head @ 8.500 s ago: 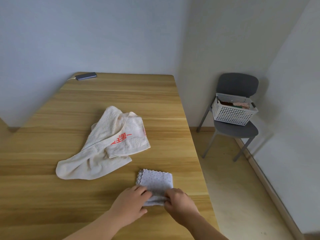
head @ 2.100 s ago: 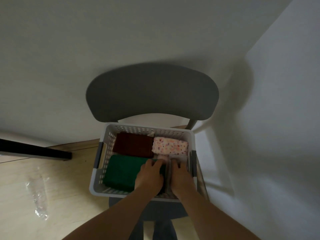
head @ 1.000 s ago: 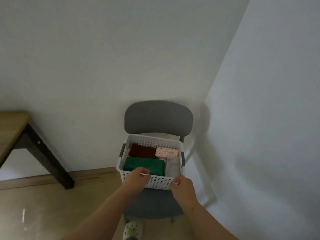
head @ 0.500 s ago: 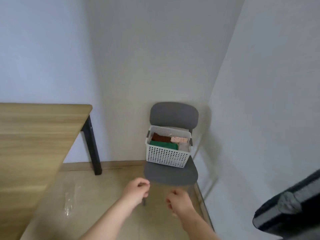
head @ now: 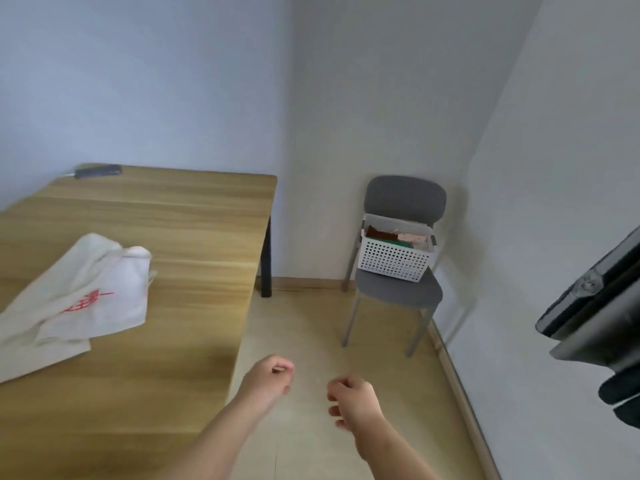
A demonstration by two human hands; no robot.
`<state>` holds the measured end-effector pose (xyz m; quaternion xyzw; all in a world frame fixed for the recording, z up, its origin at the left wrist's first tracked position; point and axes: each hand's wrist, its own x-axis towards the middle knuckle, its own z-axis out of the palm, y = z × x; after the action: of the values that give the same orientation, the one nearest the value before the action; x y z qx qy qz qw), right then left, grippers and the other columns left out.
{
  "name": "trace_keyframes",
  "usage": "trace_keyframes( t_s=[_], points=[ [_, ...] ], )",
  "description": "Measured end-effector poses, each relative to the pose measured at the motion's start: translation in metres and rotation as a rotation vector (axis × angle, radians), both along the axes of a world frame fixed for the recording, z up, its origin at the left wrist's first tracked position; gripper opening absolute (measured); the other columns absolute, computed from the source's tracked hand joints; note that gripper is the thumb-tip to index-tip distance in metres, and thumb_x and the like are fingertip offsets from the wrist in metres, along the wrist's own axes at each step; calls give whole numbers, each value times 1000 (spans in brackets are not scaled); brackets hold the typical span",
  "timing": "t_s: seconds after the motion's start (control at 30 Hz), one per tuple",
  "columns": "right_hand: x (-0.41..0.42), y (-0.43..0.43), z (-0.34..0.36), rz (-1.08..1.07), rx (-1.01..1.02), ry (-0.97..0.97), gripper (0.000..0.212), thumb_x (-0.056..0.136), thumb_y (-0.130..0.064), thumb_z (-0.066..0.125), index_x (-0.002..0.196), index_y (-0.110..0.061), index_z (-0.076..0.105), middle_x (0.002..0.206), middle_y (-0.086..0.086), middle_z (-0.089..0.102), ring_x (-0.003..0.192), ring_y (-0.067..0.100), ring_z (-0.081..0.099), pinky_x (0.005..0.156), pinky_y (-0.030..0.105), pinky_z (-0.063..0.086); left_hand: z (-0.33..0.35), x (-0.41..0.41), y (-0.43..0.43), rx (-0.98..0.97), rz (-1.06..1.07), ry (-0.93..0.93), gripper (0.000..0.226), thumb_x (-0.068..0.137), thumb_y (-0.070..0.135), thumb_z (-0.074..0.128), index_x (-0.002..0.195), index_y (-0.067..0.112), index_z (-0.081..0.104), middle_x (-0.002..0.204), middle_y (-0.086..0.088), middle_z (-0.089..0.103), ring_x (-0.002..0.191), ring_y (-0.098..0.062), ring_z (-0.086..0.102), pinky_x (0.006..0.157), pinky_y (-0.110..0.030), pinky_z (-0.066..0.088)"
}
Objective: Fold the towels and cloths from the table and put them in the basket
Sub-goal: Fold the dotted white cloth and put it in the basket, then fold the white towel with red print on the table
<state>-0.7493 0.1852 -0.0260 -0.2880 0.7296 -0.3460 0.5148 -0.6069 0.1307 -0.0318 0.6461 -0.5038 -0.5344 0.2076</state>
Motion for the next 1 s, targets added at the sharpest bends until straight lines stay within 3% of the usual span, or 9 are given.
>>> trace_keyframes(
  t_s=[0.07,0.13,0.23,0.37,0.57,0.67,0.87,0.93,1.0],
  points=[
    [22,20,-1,39,-2,-4,11,87,-9,47,80,-13,54,73,1,52,59,15,49,49,19,35,-3,26,24,-5,41,-1,21,88,7,54,74,23,57,77,0,58,57,-7,60,50,-18,41],
    [43,41,-4,71,-10,1,11,87,-9,47,81,-13,55,73,1,52,61,16,49,50,20,36,-4,49,49,-20,72,-13,23,90,3,52,74,19,55,77,-3,55,58,-10,55,41,-13,37],
    [72,71,-8,100,-13,6,11,87,-10,46,82,-13,55,72,1,52,64,18,49,53,22,35,-8,82,85,-39,83,-55,17,91,7,51,82,19,59,87,-4,59,68,-14,58,48,-15,39],
    [115,107,-9,127,19,-17,11,87,-10,44,83,-12,55,73,1,52,66,18,48,54,23,36,-9,127,116,-47,-17,-158,16,94,19,49,88,30,58,96,9,63,81,-7,64,63,-22,46],
    [180,98,-15,149,17,18,14,88,-12,44,80,-16,54,80,0,54,72,18,50,56,22,38,-9,207,105,-143,21,-204,20,92,18,52,81,33,58,89,7,64,80,-12,65,57,-22,41],
    [223,65,-26,130,16,61,14,86,-14,42,80,-19,53,80,0,55,71,18,50,54,22,37,-16,249,72,-201,-21,-258,20,92,19,53,82,35,57,98,6,63,93,-14,61,68,-23,40],
    [321,-22,-43,64,52,138,12,88,-17,44,90,-22,55,79,-5,54,71,13,50,53,19,38,-36,344,-30,-291,-197,-485,21,93,18,49,111,24,58,120,5,57,104,-9,53,82,-21,41],
    [350,-52,-49,58,60,155,11,88,-16,46,93,-21,54,78,-7,53,77,15,50,61,21,39,-44,374,-65,-338,-250,-628,32,92,20,49,123,26,50,134,6,46,121,-12,45,94,-26,42],
    [374,-79,-51,77,93,198,10,89,-17,47,96,-23,52,85,-6,53,83,16,50,69,19,37,-49,402,-97,-412,-306,-806,46,91,28,48,136,33,36,148,9,28,137,-19,25,108,-34,32]
  ],
)
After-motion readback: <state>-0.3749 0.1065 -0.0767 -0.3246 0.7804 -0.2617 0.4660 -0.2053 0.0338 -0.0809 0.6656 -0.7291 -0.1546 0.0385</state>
